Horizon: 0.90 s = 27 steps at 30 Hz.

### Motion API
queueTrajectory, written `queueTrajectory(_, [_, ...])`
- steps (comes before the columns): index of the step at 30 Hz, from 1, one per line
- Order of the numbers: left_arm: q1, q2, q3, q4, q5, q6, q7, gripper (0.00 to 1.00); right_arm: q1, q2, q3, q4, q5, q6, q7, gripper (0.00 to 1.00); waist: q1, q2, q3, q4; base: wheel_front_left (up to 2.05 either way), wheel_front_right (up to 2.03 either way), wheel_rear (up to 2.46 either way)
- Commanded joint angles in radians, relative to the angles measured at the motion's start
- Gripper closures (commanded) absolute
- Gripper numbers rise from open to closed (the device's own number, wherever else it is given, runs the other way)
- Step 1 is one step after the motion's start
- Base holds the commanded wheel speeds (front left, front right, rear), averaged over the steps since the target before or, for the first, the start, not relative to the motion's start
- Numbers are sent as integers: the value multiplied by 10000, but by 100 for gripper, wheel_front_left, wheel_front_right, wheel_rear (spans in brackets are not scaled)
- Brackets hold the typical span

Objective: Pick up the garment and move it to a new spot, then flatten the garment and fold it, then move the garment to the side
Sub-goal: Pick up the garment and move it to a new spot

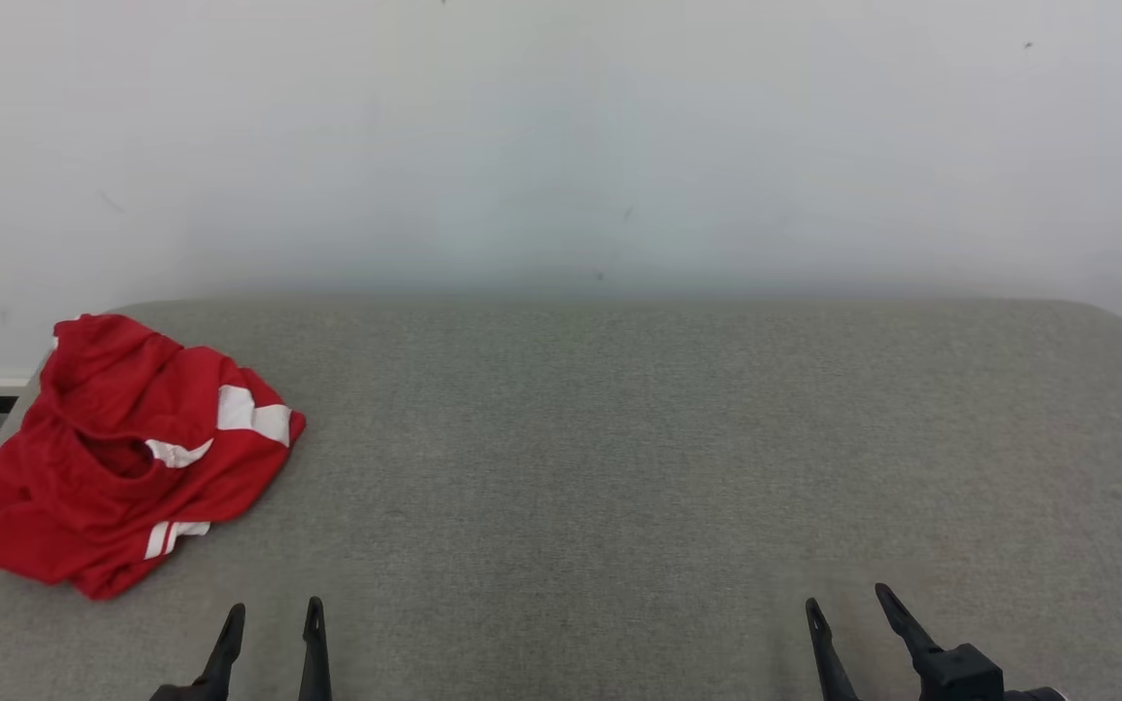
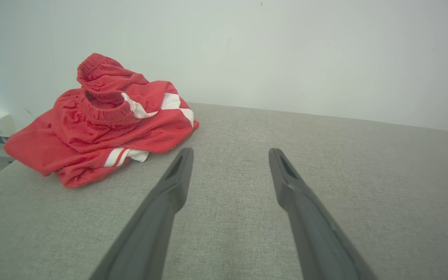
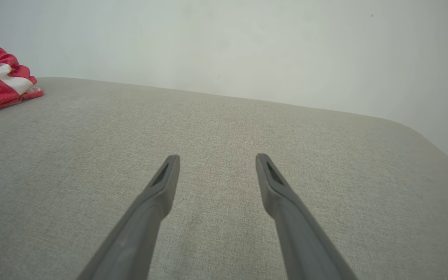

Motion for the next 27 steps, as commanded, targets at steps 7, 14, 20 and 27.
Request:
queueTrajectory(7, [331, 63, 137, -89, -25, 65, -10, 0, 155, -16, 153, -61, 197, -21, -91, 0, 0, 0, -171, 1582, 0, 0, 0])
queueTrajectory(14, [528, 134, 418, -187, 91, 90, -10, 0, 186, -14, 286, -79, 469, -21, -146, 0, 0, 0, -190, 2951, 0, 0, 0])
queueTrajectory(20, [845, 129, 581, -492, 202, 313, -10, 0, 73, -14, 445, -38, 655, -21, -202, 0, 0, 0, -153, 3805, 0, 0, 0])
queueTrajectory(27, [1148, 81, 933, -1063, -64, 747, -10, 0, -351, -19, 756, 106, 696, -21, -217, 0, 0, 0, 95, 4058, 0, 0, 0])
